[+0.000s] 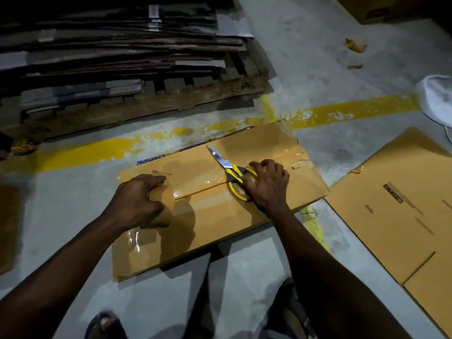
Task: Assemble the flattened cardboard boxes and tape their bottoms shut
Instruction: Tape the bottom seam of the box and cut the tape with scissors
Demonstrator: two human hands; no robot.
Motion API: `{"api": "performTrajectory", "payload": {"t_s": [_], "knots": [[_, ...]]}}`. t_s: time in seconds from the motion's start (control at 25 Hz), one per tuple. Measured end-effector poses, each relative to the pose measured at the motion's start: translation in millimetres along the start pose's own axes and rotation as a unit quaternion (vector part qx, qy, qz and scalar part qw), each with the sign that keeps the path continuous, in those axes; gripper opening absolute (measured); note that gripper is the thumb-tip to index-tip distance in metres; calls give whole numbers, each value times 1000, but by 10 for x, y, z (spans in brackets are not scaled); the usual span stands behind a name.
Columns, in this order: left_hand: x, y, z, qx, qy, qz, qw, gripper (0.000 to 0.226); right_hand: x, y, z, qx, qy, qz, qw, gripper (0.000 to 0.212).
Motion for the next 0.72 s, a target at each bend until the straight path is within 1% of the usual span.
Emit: {"api": "performTrajectory", "payload": {"t_s": [0.04, 0.12, 0.16, 0.2, 0.24, 0.32, 0.44, 0.56, 0.64, 0.72], "knots": [[-1, -10, 24, -1, -4, 2, 1000, 67, 75, 4, 170, 1, -42, 3, 999, 57], [-6, -22, 55, 1, -13, 4, 1000, 67, 161, -23, 531, -4, -137, -39, 990, 60], [-13, -23, 62, 0, -16, 3, 1000, 67, 171, -47, 658, -7, -162, -69, 984, 63], [-17, -21, 68, -3, -17, 1, 1000, 67, 174, -56, 742, -16, -167, -90, 982, 66], [-18, -18, 69, -7, -17, 0, 1000, 67, 172, -43, 768, -31, -161, -99, 981, 68], [-24, -13, 71, -19, -14, -3, 1000, 66, 159, 36, 652, -43, -146, -93, 984, 71], [-40, -34, 66, -83, 7, -27, 996, 59, 19, 41, 216, 3, -125, -71, 990, 62], [-84, -55, 25, -191, 44, -58, 979, 48, -130, -141, -493, 42, -55, -74, 995, 55], [-99, -83, -25, -217, 57, -75, 972, 47, -169, -244, -886, 79, -26, -94, 992, 54], [-95, -133, -36, -236, 63, -89, 966, 47, -157, -276, -1022, 106, -11, -103, 989, 53]]}}
Point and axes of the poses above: each hand's wrist, its own x-axis towards the middle knuckle, its own y-axis out of the back of the hand, z = x × y, the point moved 4 cm from there along x, towards the middle knuckle, and after that the axes turned 11 degrees about y, right-handed, at the moved point
